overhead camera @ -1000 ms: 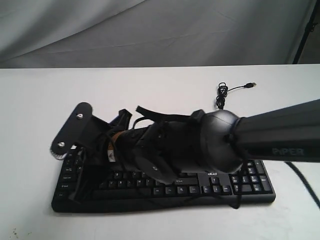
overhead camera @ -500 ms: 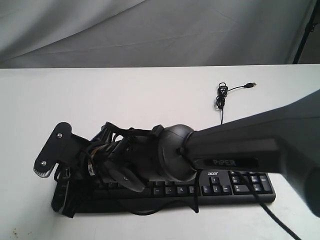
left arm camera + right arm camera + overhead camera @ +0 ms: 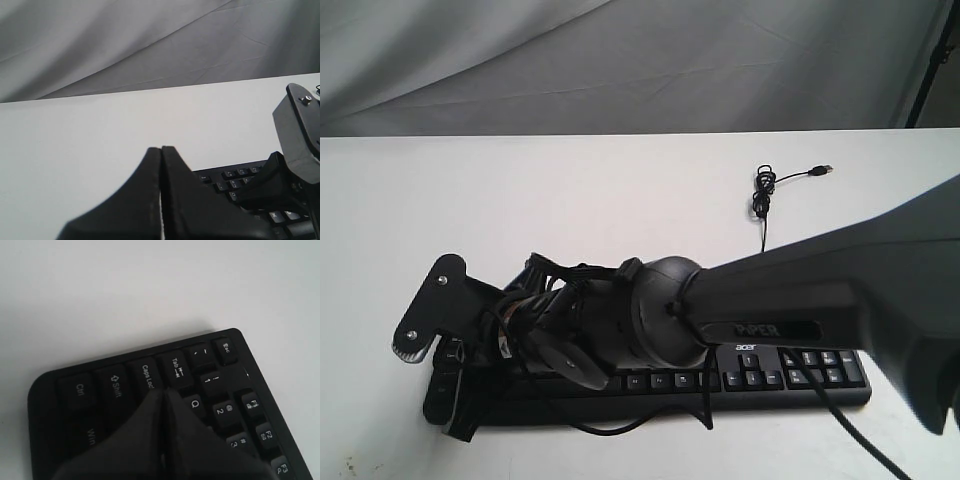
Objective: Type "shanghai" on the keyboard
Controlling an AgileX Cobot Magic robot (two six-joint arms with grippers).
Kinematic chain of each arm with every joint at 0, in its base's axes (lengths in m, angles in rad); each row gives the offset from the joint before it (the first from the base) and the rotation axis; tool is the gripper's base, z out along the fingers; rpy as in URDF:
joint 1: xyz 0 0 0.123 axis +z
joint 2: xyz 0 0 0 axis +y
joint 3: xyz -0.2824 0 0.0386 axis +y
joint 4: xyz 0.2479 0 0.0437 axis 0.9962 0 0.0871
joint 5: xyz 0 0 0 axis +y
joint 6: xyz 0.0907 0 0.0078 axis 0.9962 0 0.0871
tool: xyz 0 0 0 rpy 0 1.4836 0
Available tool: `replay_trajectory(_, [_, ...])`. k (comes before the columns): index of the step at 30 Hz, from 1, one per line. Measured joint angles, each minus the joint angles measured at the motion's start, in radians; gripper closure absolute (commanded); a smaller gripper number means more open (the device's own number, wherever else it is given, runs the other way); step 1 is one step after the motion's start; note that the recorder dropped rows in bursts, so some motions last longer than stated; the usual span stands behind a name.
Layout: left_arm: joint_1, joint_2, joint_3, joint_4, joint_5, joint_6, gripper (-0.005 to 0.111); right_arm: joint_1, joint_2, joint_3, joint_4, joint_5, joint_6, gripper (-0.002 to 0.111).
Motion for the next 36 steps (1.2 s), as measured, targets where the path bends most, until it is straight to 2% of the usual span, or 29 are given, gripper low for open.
replay_trajectory(36, [0.000, 0.000, 0.000, 0.000, 0.000, 0.000, 0.107, -0.002, 0.025, -0.002, -0.001, -0.013, -0.004, 0.108])
